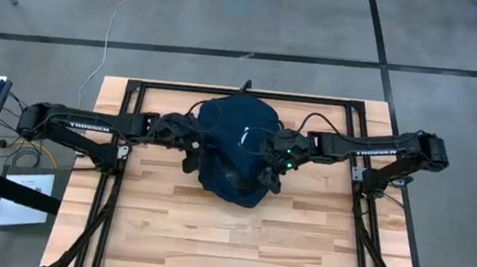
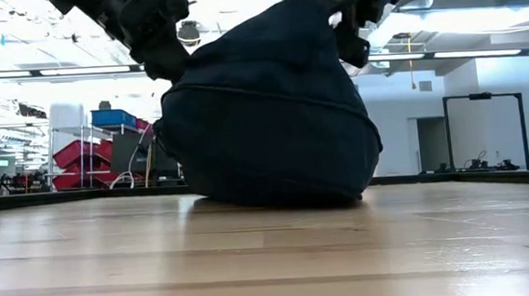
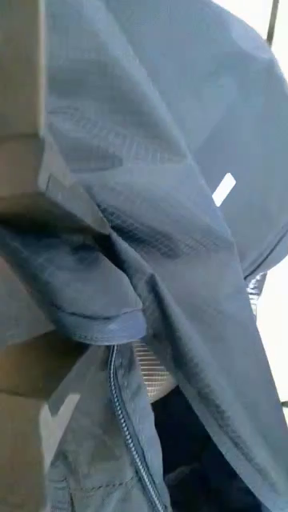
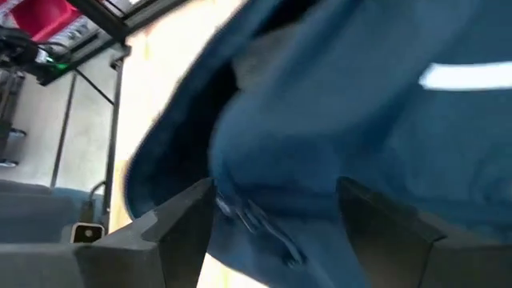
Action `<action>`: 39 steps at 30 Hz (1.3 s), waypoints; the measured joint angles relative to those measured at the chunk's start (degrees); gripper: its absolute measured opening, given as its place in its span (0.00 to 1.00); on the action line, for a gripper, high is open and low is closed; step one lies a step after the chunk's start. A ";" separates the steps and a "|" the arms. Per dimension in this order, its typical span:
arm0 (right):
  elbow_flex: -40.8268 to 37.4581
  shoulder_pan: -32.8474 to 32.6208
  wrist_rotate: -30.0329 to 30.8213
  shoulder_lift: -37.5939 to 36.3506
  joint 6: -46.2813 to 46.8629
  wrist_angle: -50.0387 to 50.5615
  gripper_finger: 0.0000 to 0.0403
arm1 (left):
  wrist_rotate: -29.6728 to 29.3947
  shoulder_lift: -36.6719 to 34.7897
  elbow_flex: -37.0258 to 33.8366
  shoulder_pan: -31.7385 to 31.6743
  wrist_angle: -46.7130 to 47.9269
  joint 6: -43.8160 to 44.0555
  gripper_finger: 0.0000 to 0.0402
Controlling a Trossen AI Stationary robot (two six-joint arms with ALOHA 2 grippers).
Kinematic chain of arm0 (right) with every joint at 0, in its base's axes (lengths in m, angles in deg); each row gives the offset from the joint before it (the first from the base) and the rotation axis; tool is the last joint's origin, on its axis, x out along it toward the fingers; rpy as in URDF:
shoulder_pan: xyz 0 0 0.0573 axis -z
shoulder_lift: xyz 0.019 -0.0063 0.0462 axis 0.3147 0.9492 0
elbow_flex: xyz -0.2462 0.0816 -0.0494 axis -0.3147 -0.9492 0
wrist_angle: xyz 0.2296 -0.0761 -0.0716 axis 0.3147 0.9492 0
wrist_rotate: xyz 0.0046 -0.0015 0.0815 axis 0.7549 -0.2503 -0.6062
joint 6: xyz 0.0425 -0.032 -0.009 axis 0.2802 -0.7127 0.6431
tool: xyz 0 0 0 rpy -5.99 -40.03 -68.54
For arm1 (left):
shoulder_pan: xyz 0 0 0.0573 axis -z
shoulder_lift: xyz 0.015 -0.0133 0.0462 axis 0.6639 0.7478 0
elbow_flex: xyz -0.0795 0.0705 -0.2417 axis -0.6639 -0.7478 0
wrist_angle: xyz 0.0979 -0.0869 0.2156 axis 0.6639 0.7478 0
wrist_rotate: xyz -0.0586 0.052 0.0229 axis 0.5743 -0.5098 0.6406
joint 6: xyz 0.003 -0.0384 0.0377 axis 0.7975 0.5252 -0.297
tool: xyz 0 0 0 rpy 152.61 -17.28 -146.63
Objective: Unpack backpack
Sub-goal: Open the dark blue backpack
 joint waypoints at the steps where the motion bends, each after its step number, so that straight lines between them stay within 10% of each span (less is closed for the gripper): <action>1: -0.02 0.15 0.09 -0.05 0.06 0.95 0.63 | 1.32 -0.54 0.00 0.00 0.98 0.09 0.48; 9: 0.00 -0.02 0.13 -0.15 0.50 6.11 0.58 | 6.51 -10.16 2.65 0.02 12.21 0.86 0.49; 16: 0.00 -0.19 -0.69 -0.90 0.69 13.08 0.53 | -0.70 -17.24 2.91 -0.01 9.25 0.17 0.48; 39: 0.00 -3.02 -0.86 -0.59 -3.05 -7.33 0.50 | -1.92 -0.18 3.35 1.99 -2.02 -6.45 0.48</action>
